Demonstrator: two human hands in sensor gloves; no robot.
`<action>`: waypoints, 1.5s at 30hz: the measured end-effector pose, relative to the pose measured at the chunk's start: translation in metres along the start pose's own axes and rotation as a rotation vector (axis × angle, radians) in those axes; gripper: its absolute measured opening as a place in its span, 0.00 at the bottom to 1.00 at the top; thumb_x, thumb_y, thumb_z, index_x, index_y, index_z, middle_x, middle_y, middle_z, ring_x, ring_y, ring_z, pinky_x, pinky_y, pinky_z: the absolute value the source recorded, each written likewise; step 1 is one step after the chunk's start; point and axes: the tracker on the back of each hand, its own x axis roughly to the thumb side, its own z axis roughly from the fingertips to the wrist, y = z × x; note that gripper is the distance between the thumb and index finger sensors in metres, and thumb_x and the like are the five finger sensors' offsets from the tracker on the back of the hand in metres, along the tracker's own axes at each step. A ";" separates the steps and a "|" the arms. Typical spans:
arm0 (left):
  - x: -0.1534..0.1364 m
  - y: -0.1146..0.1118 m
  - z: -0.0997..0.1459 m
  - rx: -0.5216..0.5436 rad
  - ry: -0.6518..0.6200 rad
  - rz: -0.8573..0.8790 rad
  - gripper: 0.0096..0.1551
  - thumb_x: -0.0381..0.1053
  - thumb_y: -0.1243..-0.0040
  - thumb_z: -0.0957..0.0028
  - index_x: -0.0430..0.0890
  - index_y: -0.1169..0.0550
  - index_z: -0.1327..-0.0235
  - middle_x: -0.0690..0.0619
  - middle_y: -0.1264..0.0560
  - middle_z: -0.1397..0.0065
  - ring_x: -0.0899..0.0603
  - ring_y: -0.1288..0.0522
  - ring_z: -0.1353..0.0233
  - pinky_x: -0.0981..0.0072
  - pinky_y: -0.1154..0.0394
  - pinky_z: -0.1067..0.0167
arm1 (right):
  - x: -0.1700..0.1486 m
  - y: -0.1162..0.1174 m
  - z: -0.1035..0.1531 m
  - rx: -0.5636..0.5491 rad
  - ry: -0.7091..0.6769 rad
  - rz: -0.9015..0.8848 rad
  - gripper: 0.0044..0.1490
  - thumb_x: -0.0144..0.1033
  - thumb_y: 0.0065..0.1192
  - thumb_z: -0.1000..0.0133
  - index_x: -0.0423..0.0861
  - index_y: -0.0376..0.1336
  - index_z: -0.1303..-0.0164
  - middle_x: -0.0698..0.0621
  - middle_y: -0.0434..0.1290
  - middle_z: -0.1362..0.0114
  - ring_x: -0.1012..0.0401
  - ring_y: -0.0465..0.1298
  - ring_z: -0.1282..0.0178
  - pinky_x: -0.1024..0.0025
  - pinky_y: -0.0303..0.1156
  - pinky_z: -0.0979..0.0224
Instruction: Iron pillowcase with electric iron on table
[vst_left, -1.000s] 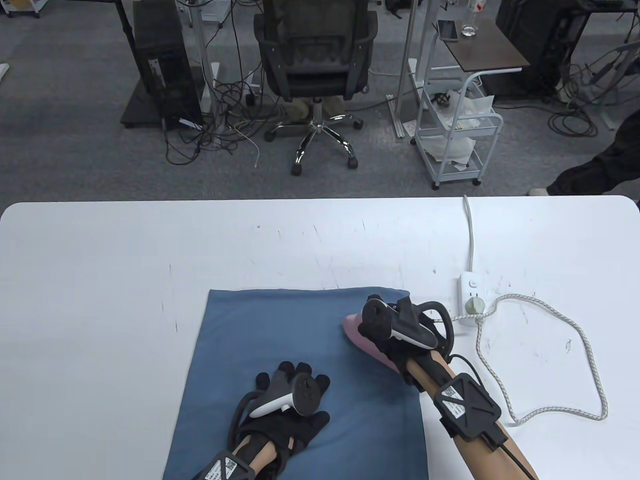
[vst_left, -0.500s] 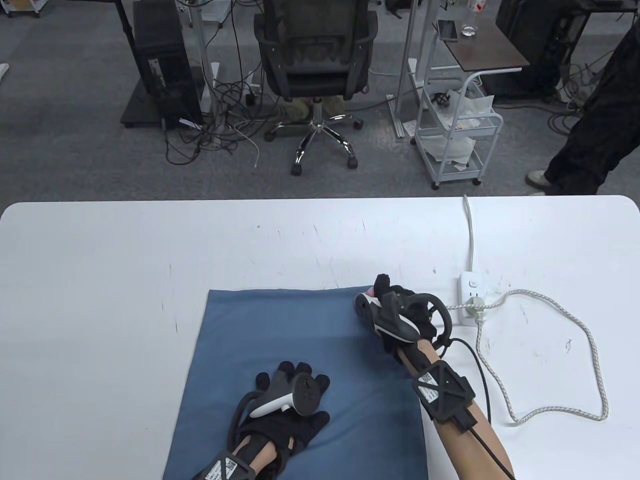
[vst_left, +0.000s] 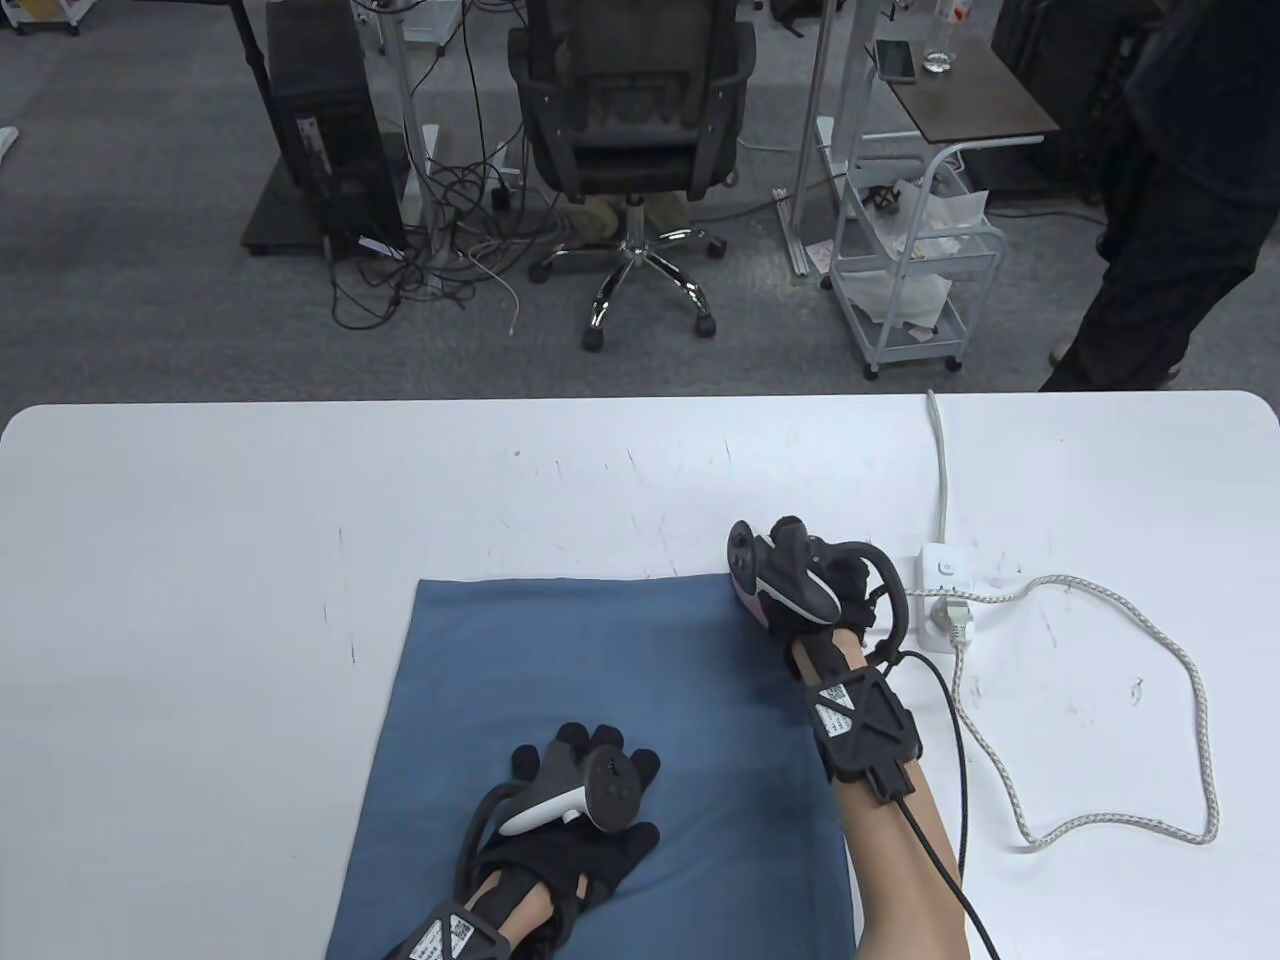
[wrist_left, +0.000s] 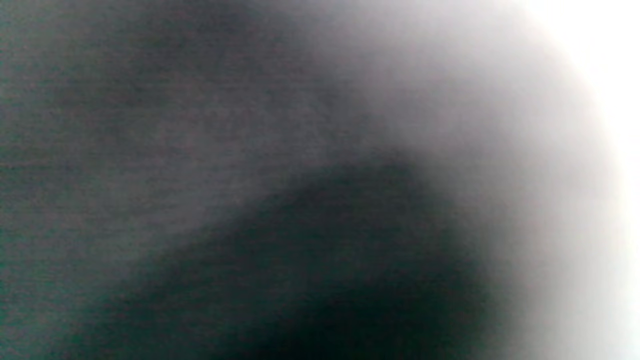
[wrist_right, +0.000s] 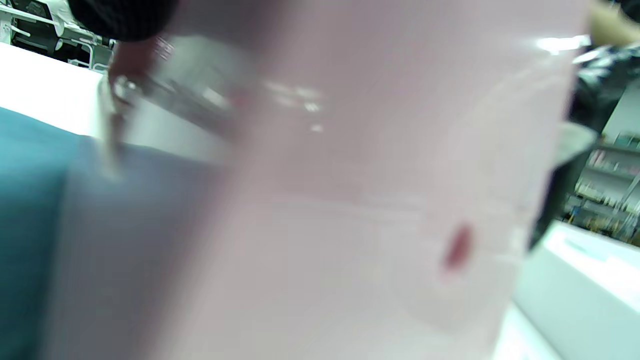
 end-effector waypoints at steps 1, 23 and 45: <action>0.000 0.001 0.001 0.007 -0.006 0.005 0.44 0.72 0.75 0.50 0.68 0.78 0.34 0.56 0.89 0.28 0.38 0.91 0.28 0.28 0.84 0.37 | -0.003 -0.003 0.001 0.026 0.001 -0.040 0.44 0.58 0.49 0.47 0.42 0.56 0.26 0.56 0.79 0.52 0.62 0.81 0.61 0.57 0.80 0.42; -0.057 0.136 0.130 0.722 0.089 -0.047 0.44 0.71 0.65 0.49 0.65 0.65 0.24 0.50 0.71 0.16 0.36 0.74 0.17 0.26 0.71 0.28 | -0.042 -0.054 0.063 0.042 -0.146 -0.589 0.40 0.55 0.54 0.45 0.42 0.57 0.29 0.52 0.77 0.44 0.57 0.81 0.51 0.51 0.76 0.36; -0.063 0.140 0.139 0.743 0.070 -0.032 0.45 0.71 0.66 0.48 0.64 0.66 0.24 0.50 0.71 0.15 0.36 0.73 0.17 0.26 0.70 0.28 | -0.240 -0.079 0.098 -0.281 0.347 -1.179 0.38 0.46 0.68 0.52 0.54 0.58 0.31 0.56 0.72 0.27 0.47 0.67 0.34 0.59 0.71 0.38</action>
